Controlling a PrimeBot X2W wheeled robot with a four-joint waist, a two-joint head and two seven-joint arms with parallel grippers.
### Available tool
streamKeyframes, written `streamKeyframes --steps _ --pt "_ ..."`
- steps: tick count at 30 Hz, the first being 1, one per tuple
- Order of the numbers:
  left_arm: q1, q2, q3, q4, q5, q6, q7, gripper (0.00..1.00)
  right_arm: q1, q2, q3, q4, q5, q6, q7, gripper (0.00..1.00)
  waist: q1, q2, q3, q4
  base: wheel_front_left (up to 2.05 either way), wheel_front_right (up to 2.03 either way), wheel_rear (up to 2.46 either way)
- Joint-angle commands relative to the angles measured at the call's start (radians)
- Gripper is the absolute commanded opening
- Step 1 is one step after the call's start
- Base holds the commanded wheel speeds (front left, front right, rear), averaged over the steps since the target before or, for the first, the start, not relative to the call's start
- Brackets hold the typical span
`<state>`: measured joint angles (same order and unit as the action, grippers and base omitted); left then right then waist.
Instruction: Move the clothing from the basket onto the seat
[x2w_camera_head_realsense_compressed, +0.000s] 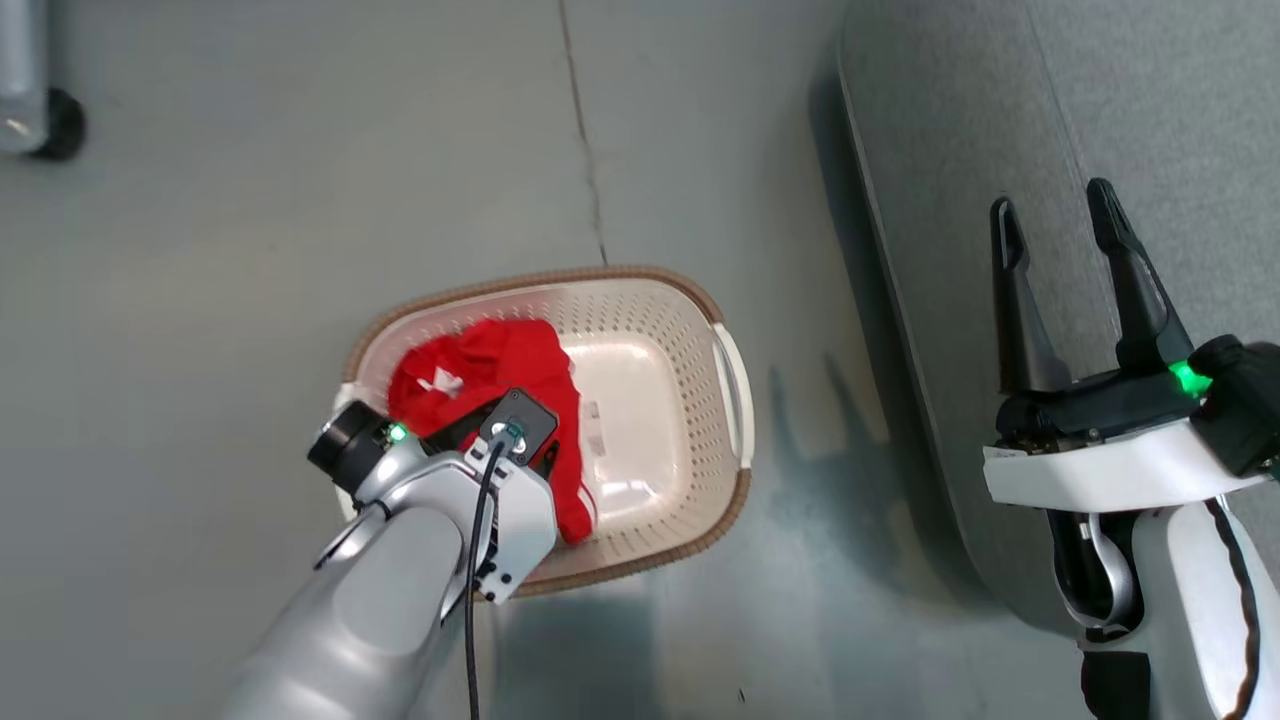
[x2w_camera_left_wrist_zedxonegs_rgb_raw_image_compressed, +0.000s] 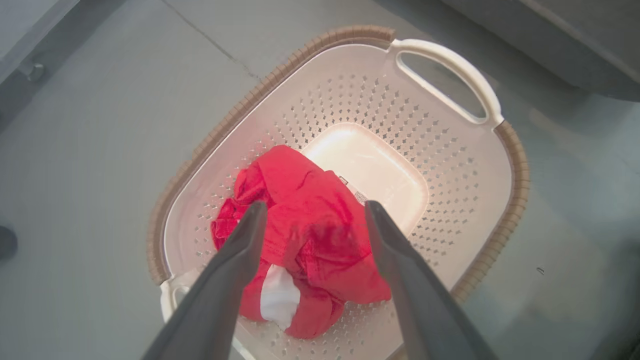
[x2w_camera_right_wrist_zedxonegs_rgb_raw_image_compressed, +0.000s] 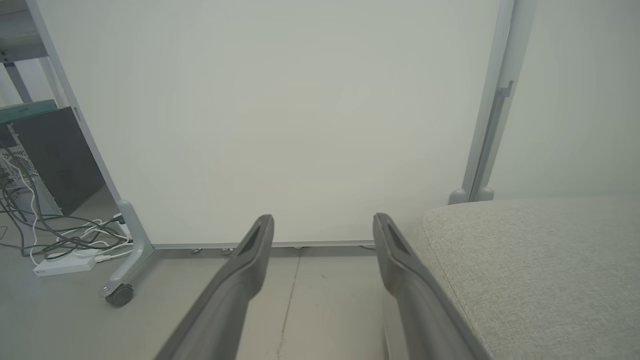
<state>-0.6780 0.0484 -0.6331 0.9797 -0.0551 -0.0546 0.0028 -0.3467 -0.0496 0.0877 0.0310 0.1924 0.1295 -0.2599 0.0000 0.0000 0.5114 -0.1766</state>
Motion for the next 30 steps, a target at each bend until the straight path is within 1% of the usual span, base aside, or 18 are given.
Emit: streamKeyframes --steps 1,7,10,13,19,23,24,25,26,30 --pt "-0.042 0.006 -0.015 0.029 0.019 0.001 0.005 1.00 -0.021 -0.003 0.004 -0.013 0.016 0.002 -0.008 1.00 0.0000 0.0000 0.101 -0.070 0.00 0.00 0.00" --pt "-0.151 0.014 -0.085 0.153 0.086 0.005 0.029 1.00 -0.050 -0.002 0.023 -0.070 0.065 0.002 -0.006 1.00 0.0000 0.0000 0.200 -0.124 0.00 0.00 0.00" --pt "-0.202 0.036 -0.100 0.218 0.103 0.013 0.039 1.00 -0.065 -0.002 0.038 -0.092 0.086 0.002 -0.006 1.00 0.0000 0.0000 0.245 -0.151 0.00 0.00 0.00" --pt "-0.230 0.054 -0.084 0.249 0.081 0.007 0.046 1.00 -0.075 -0.002 0.042 -0.107 0.098 0.002 -0.007 1.00 0.0000 0.0000 0.276 -0.163 0.00 0.00 0.00" --pt "-0.275 0.094 -0.098 0.279 0.091 0.015 0.072 1.00 -0.086 -0.002 0.047 -0.131 0.109 0.002 -0.007 1.00 0.0000 0.0000 0.325 -0.176 0.00 0.00 0.00" --pt "-0.295 0.120 -0.115 0.294 0.100 -0.002 0.115 1.00 -0.095 -0.002 0.056 -0.144 0.119 0.002 -0.007 1.00 0.0000 0.0000 0.352 -0.187 0.00 0.00 0.00" --pt "-0.298 0.124 -0.119 0.296 0.102 -0.004 0.118 0.89 -0.096 -0.002 0.057 -0.147 0.123 0.002 -0.007 1.00 0.0000 0.0000 0.356 -0.189 0.00 0.00 0.00" --pt "-0.300 0.126 -0.122 0.298 0.102 -0.002 0.122 0.32 -0.097 -0.003 0.058 -0.149 0.125 0.002 -0.007 1.00 0.0000 0.0000 0.359 -0.190 0.00 0.00 0.00" --pt "-0.300 0.126 -0.130 0.299 0.108 -0.004 0.129 0.00 -0.096 -0.003 0.059 -0.151 0.126 0.002 -0.007 1.00 0.0000 0.0000 0.360 -0.192 0.00 0.00 0.00" --pt "-0.298 0.127 -0.132 0.303 0.098 0.012 0.118 0.00 -0.100 -0.003 0.061 -0.156 0.132 0.002 -0.007 1.00 0.0000 0.0000 0.361 -0.191 0.00 0.00 0.00"
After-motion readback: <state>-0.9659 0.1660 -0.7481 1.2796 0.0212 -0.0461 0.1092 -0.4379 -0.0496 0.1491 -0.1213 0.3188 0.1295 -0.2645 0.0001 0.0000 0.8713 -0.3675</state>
